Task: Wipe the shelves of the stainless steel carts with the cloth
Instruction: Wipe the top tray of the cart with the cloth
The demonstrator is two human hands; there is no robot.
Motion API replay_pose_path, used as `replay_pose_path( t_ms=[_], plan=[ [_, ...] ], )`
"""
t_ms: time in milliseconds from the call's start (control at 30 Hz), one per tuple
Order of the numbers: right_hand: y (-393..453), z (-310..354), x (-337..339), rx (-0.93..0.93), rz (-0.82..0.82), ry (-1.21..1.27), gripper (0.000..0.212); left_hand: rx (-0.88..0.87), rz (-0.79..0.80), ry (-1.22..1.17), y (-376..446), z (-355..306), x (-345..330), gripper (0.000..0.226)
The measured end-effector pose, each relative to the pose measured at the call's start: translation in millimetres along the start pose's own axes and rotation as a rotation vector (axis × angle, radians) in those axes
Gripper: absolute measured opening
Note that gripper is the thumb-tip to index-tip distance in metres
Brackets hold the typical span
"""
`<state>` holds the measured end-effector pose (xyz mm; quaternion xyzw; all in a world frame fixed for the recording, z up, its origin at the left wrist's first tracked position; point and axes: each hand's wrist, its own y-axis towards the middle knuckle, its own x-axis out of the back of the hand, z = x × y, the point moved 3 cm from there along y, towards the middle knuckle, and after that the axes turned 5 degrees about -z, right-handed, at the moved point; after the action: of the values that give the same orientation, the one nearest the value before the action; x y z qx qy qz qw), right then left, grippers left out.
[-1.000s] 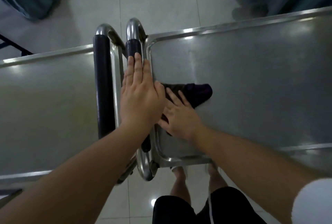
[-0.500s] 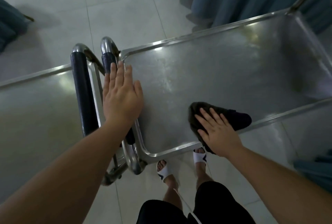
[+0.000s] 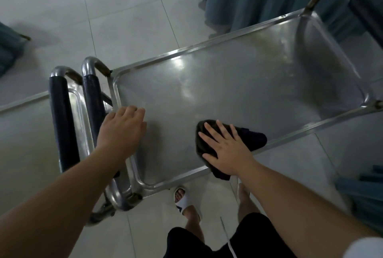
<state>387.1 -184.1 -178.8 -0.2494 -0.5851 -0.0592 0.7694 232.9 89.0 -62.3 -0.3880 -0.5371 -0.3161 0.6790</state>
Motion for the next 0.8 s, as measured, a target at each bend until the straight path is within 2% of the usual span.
replay_pose_path(
  t_ms=[200,400,600,800],
  plan=[
    [-8.7,-26.1,-5.7,0.022,-0.105,0.076,0.068,0.187,0.11,-0.268,-10.6,-106.4,-12.1,0.05],
    [-27.2,-127.0,0.4,0.02,-0.147,0.069,0.066,0.309,0.166,-0.42,-5.3,-209.4,-18.7,0.051],
    [-51.4,-254.6,19.1,-0.009,-0.205,0.0,0.066,0.384,0.103,-0.526,55.9,-281.7,-14.8,0.054],
    [-70.2,-352.5,35.7,-0.08,-0.228,-0.044,0.069,0.412,0.004,-0.528,110.0,-303.3,-32.6,0.058]
  ],
)
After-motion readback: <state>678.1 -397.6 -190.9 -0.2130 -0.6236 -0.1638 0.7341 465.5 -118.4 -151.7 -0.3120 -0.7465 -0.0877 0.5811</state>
